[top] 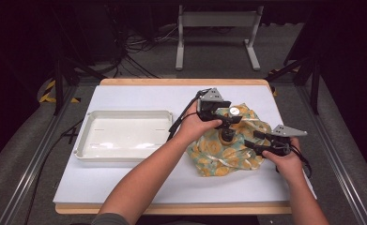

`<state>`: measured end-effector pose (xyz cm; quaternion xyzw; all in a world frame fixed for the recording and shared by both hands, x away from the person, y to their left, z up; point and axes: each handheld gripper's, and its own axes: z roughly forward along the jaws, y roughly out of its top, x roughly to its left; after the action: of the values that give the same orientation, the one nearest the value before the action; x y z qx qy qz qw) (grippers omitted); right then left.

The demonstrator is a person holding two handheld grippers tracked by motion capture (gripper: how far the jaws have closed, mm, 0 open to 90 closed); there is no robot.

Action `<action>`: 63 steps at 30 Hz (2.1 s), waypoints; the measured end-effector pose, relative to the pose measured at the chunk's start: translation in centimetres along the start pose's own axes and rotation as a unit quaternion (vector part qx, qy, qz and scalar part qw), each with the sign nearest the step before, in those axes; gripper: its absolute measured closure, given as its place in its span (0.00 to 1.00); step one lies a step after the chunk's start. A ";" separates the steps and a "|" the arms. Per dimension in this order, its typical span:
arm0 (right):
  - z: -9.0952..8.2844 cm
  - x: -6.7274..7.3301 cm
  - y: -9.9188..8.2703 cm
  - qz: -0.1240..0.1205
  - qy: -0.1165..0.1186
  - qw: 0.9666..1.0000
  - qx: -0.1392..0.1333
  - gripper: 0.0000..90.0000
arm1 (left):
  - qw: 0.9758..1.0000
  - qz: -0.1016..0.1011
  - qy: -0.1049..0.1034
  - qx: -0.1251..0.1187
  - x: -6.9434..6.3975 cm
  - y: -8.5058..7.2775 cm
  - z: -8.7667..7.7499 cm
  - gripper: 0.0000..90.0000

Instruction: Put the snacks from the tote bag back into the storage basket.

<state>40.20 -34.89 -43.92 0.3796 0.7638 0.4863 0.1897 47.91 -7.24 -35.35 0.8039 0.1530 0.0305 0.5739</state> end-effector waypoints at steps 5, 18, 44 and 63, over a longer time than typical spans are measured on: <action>-0.1 0.0 -0.1 0.004 0.002 1.000 -0.002 0.41 | 1.000 0.012 -0.005 0.005 -0.2 -0.2 0.4 0.40; -0.2 -0.1 -0.1 0.006 0.003 1.000 -0.004 0.41 | 0.999 0.032 0.000 -0.003 -0.2 -0.3 0.3 0.64; -0.1 0.1 -0.1 0.004 0.005 1.000 -0.002 0.42 | 0.999 0.038 -0.013 -0.018 -1.9 2.8 -2.0 0.65; -0.3 0.4 0.0 -0.016 0.002 1.000 -0.014 0.42 | 0.998 0.055 -0.004 -0.029 -3.0 5.2 -4.6 0.65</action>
<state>39.77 -34.77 -43.81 0.3630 0.7634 0.4950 0.2012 45.08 -5.46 -28.60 0.7944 0.1050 0.0630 0.5949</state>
